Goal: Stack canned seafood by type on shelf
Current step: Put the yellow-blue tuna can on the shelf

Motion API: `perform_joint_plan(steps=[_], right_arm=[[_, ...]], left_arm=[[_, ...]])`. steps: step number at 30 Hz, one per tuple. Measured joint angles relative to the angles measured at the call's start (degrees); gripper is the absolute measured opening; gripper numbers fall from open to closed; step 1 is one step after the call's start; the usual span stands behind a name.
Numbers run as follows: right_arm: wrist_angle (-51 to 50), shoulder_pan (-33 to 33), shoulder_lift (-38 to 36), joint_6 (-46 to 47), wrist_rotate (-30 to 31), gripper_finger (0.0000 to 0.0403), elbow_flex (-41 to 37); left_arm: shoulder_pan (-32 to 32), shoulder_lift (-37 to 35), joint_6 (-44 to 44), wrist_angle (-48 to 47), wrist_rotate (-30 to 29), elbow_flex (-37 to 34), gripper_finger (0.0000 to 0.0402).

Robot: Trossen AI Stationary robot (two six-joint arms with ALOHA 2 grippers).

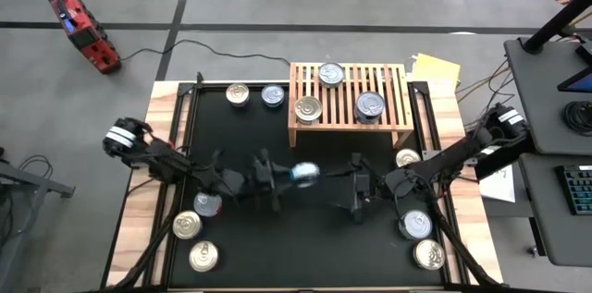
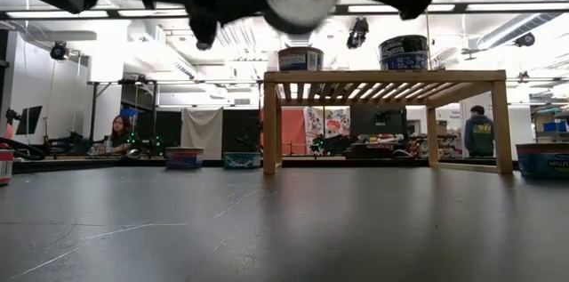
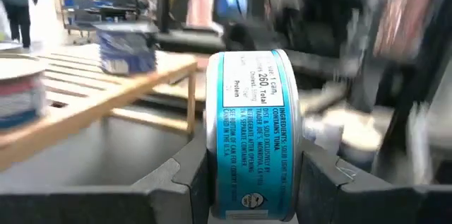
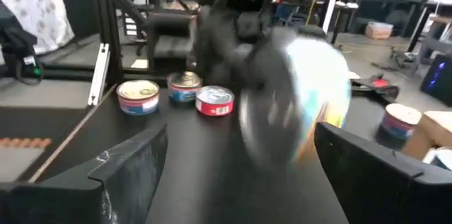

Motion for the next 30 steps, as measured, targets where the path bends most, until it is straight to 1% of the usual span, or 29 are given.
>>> perform_joint_plan(steps=[2, 4, 6, 8, 9, 12, 15, 18, 23, 27, 30], right_arm=[[-0.5, 0.7, -1.2, -2.9, 0.3, 0.0339, 0.0], [-0.7, 1.5, -1.5, -7.2, 0.3, 0.0332, 0.6], [-0.9, 2.3, -1.5, -11.9, 0.3, 0.0325, 1.9], [-0.7, 3.0, -0.7, -17.6, 0.3, 0.0318, 3.8], [-1.0, 3.3, -0.2, -21.2, 0.3, 0.0315, 4.8], [-3.6, 3.9, 2.5, -34.9, 0.9, 0.0306, 8.4], [-4.8, 4.6, 6.1, -47.4, 5.1, 0.0297, 11.8], [-5.0, 4.7, 9.9, -57.8, 11.1, 0.029, 14.8], [-5.7, 4.4, 15.8, -68.9, 19.4, 0.0277, 19.4], [-5.7, 3.5, 20.0, -76.2, 23.3, 0.0266, 23.2], [-5.8, 2.4, 22.5, -78.2, 25.3, 0.0259, 26.0]], left_arm=[[0.1, -3.6, -5.3, 0.6, 0.0, -1.8, 0.0125], [0.3, -6.8, -11.9, -0.8, 0.5, -3.3, 0.0125], [0.8, -9.4, -21.8, -2.8, 0.9, -4.7, 0.0125], [1.4, -11.7, -33.5, -4.7, 1.5, -6.0, 0.0125], [1.9, -12.6, -39.0, -5.7, 2.8, -6.6, 0.0125], [3.2, -14.0, -52.9, -5.8, 9.8, -8.7, 0.0125], [3.7, -14.1, -63.5, -4.5, 12.3, -10.6, 0.0125], [3.7, -14.0, -69.3, -2.6, 12.1, -11.9, 0.0125], [3.7, -13.9, -72.0, 1.4, 12.0, -12.9, 0.0125], [3.7, -13.4, -72.3, 1.3, 12.4, -12.4, 0.0125], [3.7, -12.5, -72.3, 1.4, 13.6, -11.4, 0.0125]])
